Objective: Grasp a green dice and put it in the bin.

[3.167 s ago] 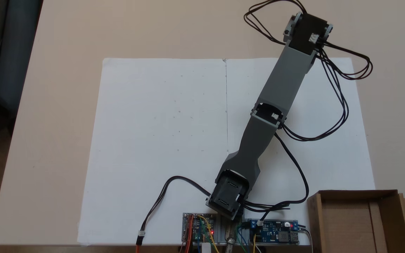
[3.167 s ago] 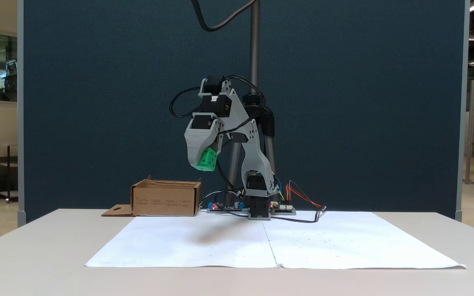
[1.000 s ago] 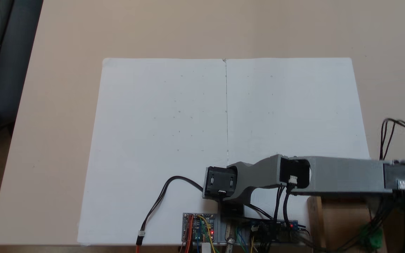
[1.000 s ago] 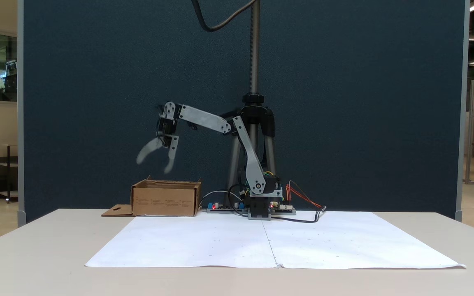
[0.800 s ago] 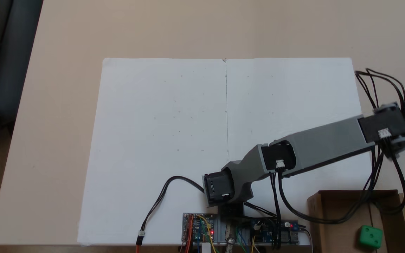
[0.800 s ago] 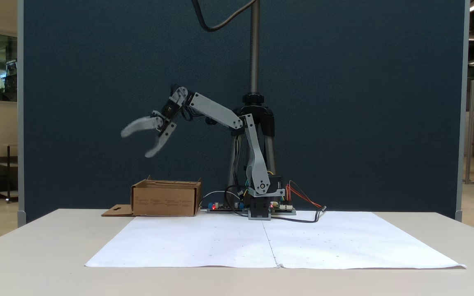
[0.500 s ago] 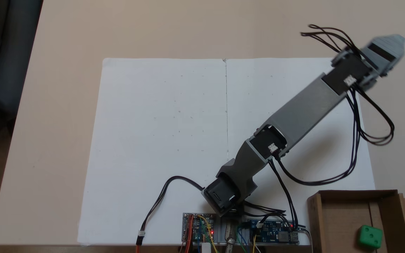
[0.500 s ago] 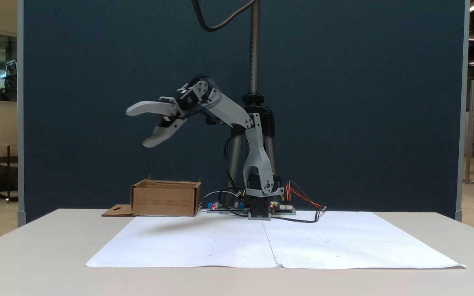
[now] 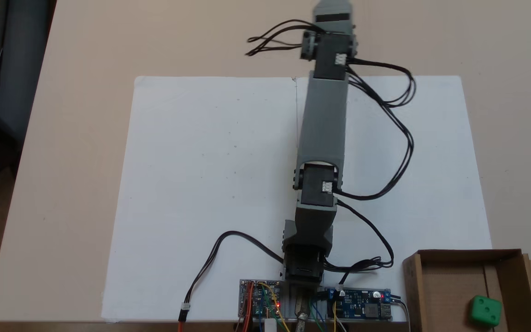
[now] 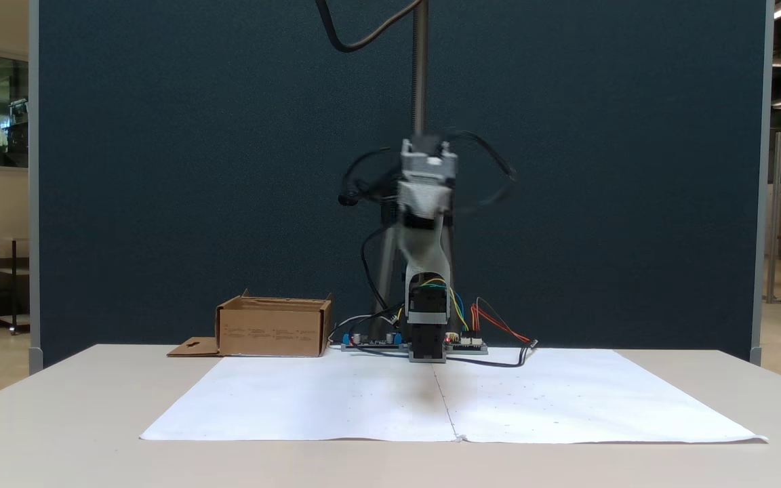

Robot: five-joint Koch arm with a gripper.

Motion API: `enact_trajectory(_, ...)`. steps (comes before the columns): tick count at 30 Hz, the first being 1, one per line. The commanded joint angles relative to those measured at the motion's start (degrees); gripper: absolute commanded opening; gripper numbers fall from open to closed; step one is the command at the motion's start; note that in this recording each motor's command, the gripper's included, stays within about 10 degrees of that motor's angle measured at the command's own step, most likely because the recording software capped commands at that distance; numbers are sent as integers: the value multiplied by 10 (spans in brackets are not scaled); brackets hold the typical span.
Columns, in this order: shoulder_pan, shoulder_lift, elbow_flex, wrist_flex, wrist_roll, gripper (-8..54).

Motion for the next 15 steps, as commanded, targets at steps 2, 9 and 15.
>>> enact_trajectory(2,-26,88,85,-115,9,440)
enact_trajectory(9,-25,218,256,-263,-4,439)
enact_trajectory(15,3,298,340,-382,4,439)
